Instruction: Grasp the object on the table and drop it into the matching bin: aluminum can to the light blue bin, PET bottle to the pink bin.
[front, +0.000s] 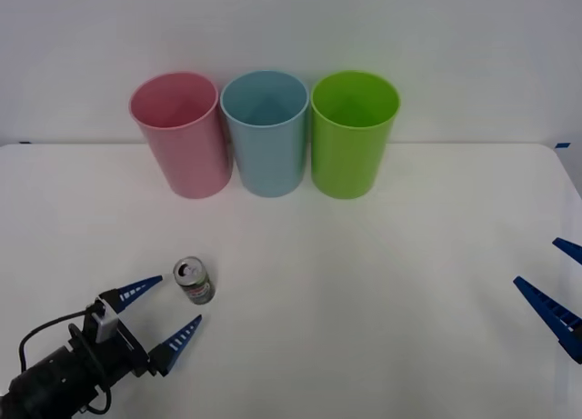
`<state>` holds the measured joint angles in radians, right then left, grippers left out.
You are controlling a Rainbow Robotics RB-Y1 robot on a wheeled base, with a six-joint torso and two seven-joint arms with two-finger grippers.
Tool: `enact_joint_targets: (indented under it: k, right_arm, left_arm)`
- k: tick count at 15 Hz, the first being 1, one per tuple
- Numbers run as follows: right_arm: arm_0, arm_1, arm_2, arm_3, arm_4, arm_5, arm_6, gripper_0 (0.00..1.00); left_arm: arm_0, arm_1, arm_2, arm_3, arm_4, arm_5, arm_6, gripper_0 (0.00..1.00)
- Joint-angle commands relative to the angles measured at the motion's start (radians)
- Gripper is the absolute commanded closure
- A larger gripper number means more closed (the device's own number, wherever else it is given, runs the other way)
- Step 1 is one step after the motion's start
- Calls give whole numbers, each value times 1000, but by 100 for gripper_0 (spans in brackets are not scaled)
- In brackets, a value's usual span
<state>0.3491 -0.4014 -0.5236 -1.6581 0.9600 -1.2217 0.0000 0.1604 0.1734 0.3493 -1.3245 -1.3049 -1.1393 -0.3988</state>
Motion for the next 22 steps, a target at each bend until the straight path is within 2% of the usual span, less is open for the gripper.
enact_joint_targets:
  k: [1, 16, 22]
  right_arm:
    - [0, 0, 0, 0, 0, 0, 0, 0]
    - [0, 0, 0, 0, 0, 0, 0, 0]
    - [0, 0, 0, 0, 0, 0, 0, 0]
  left_arm:
    - [-12, -15, -3, 1, -19, 21, 6, 0]
    - [-177, -26, -15, 183, -54, 33, -15, 0]
    - [-191, -25, -15, 188, -68, 44, -15, 0]
